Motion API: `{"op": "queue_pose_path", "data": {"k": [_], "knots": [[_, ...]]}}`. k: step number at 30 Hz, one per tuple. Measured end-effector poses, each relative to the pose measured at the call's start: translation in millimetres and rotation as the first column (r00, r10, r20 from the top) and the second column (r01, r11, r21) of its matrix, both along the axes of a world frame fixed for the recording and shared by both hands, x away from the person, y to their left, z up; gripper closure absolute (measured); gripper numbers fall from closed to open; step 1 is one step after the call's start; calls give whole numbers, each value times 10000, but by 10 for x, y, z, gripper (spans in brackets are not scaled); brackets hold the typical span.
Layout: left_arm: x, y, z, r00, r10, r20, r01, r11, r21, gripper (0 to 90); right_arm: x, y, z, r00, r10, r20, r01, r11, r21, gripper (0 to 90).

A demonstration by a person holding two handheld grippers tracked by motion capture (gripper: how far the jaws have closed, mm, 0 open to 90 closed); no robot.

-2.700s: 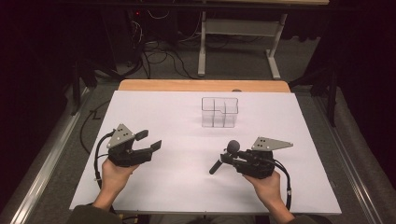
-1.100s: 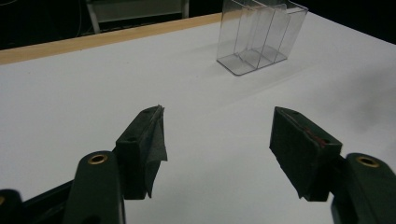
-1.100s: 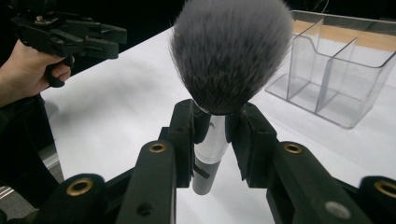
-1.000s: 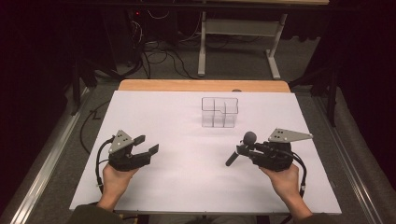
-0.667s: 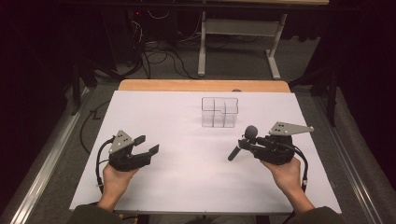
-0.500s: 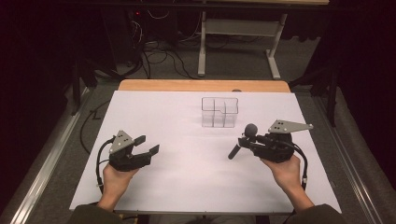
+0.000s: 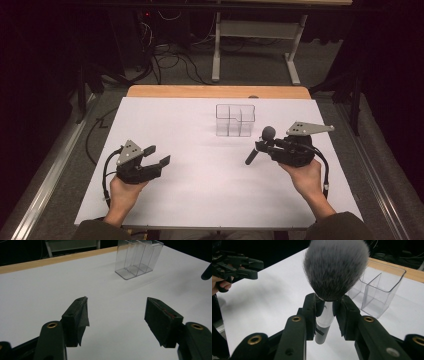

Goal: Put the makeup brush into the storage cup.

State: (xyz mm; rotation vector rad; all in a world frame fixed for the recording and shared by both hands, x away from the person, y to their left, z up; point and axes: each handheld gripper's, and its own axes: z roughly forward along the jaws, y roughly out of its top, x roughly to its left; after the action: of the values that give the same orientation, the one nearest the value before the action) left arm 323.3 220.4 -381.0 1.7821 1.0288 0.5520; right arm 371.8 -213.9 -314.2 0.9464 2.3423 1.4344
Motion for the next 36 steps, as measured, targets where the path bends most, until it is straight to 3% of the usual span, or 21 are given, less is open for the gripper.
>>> {"op": "queue_pose_path", "data": {"k": [21,36], "knots": [[5,-14,-9,10000,-72,-42,72,10000,55,350,189,47,125,9997,-163,174,168,9994,-292,722],[4,-23,-10,10000,-71,-46,71,10000,59,349,353,86,224,9991,-393,174,398,9989,-253,723]]}}
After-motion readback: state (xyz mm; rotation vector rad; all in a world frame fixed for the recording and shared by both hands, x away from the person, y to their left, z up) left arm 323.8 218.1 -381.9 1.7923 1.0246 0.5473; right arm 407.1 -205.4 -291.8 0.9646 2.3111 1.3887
